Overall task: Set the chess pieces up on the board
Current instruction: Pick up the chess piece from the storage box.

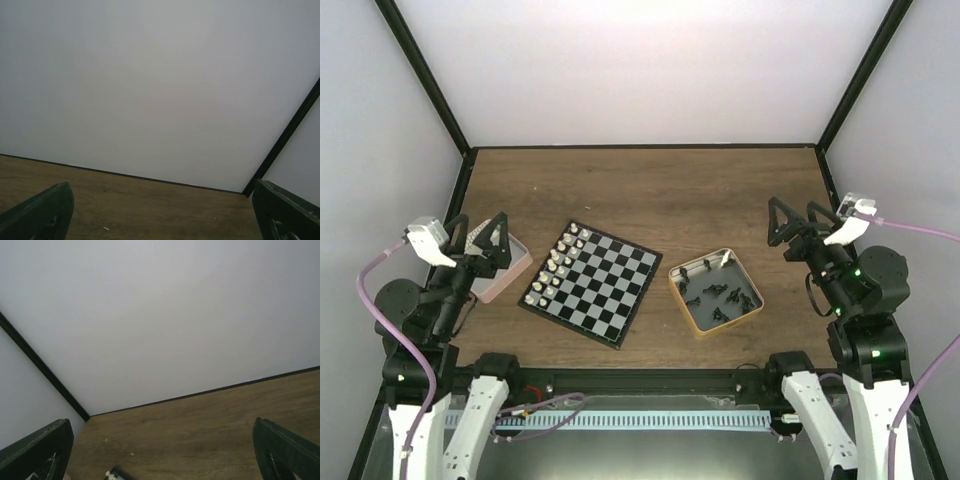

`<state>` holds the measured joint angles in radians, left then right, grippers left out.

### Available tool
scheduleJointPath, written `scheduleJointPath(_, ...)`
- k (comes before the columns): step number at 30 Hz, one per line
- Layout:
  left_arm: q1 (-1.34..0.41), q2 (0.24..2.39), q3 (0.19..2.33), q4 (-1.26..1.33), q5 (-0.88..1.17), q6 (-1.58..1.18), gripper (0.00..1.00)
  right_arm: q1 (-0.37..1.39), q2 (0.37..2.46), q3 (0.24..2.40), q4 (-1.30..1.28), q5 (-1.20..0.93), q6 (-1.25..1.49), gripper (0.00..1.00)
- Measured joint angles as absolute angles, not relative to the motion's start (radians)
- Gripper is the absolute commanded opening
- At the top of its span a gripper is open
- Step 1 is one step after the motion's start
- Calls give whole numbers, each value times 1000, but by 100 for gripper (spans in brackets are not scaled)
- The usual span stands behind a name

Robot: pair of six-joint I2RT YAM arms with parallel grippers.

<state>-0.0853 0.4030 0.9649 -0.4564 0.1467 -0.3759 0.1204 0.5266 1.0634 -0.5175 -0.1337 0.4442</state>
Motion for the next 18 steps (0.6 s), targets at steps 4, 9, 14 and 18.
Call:
scheduleJointPath(4, -70, 386, 924, -425, 179, -401, 100, 87, 508, 1013, -513, -235, 477, 100)
scheduleJointPath(9, -60, 389, 874, -377, 216, -416, 100, 73, 543, 972, -510, -319, 495, 95)
scheduleJointPath(14, -57, 458, 816, -283, 252, -415, 100, 67, 695, 968, -510, -396, 488, 83)
scheduleJointPath(18, -56, 557, 770, -181, 274, -408, 100, 64, 850, 968, -537, -422, 482, 68)
